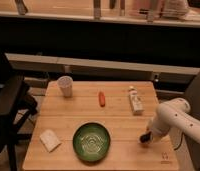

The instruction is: Place the eraser on the white sponge

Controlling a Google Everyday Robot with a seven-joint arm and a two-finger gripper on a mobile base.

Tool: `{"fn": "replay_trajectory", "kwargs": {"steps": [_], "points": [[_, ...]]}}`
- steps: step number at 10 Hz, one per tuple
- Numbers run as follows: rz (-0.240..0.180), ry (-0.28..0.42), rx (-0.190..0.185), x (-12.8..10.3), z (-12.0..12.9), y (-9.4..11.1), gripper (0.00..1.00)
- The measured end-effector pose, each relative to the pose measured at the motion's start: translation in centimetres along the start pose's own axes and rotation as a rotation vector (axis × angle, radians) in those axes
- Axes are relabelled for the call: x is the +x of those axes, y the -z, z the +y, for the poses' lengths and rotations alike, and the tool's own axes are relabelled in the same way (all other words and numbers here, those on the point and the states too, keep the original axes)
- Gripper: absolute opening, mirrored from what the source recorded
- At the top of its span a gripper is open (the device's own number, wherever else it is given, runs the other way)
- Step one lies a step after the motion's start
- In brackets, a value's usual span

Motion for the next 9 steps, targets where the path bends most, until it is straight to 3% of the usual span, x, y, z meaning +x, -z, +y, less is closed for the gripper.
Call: {"fn": "replay_trajectory", "kwargs": {"steps": [4,7,9], "points": [[0.029,0.01,0.009,0.5,-1.5,2.5,0.0],[0.055,0.023,0.02,0.5,-3.3,3.1,0.0],[0.067,0.012,0.022,1.1,-2.9,3.6,0.0]]}}
